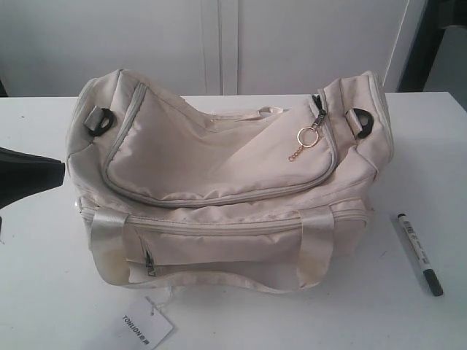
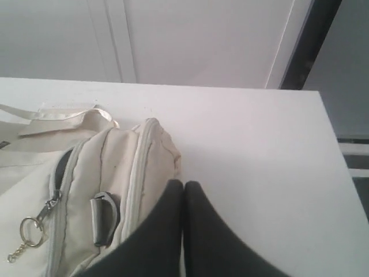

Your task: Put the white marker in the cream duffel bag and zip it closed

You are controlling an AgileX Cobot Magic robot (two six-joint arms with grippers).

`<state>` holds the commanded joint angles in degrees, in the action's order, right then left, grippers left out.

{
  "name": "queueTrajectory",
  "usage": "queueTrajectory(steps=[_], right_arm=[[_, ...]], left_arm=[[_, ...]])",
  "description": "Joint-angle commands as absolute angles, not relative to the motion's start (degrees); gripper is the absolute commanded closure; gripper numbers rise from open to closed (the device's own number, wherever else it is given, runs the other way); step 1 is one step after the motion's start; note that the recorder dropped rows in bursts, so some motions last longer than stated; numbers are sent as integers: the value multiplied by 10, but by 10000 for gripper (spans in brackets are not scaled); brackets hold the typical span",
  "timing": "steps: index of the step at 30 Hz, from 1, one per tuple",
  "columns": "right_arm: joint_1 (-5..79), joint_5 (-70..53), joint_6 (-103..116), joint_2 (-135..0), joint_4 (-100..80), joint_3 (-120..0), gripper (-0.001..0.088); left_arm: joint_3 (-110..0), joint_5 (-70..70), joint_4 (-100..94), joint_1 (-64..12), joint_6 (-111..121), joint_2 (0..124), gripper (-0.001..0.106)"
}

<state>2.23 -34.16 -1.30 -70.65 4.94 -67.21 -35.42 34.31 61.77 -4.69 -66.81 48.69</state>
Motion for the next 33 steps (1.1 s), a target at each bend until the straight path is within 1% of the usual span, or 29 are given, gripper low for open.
queueTrajectory(steps=[5, 13, 27, 33], right_arm=[[22, -363, -41, -752, 87, -702, 868], [22, -335, -75, -796, 124, -705, 868], [22, -333, -72, -816, 143, -708, 868], [23, -330, -164, -844, 259, -708, 868]], left_arm=[[-354, 342, 618, -47, -668, 487, 1053], [-354, 342, 618, -47, -668, 487, 1053], [-354, 342, 618, -47, -668, 487, 1053], [-354, 342, 618, -47, -668, 487, 1053]])
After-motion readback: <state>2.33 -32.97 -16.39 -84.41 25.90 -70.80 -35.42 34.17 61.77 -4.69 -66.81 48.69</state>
